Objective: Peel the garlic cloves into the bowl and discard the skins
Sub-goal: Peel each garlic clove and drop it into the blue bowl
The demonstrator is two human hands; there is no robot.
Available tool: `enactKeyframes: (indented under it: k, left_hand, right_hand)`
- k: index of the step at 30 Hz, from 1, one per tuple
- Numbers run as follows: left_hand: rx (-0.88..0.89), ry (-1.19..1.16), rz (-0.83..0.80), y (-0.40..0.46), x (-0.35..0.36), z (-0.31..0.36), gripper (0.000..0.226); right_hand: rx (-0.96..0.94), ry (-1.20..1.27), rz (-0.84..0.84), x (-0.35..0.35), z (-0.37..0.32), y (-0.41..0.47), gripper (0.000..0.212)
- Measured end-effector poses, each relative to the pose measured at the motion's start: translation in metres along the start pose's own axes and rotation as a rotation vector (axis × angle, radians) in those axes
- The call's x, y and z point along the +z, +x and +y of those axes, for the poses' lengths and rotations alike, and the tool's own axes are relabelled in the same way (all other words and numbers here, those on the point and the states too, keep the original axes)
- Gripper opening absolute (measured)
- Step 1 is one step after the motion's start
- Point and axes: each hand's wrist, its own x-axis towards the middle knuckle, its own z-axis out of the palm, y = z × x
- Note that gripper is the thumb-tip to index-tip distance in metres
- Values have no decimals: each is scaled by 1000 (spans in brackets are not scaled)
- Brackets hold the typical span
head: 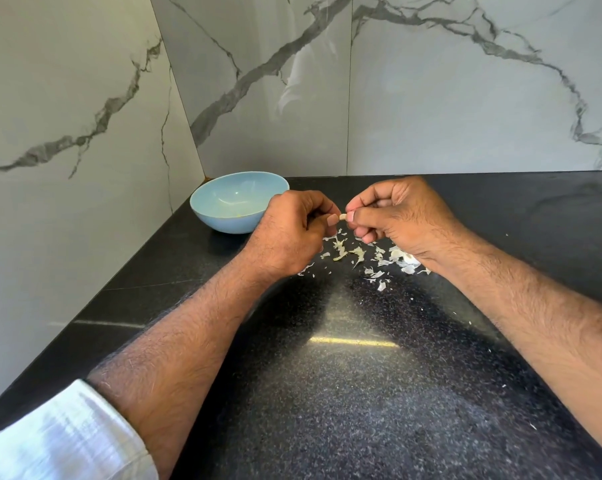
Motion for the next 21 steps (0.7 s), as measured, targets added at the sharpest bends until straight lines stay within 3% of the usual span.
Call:
enactKeyframes:
  k: [10, 21]
  left_hand:
    - [26, 118, 38, 0, 5, 2, 8]
    - [-59, 63, 39, -1, 8, 5, 10]
  right_hand:
    - [14, -44, 24, 2, 4, 1, 9]
    - [-28, -138, 46, 5, 2, -1, 9]
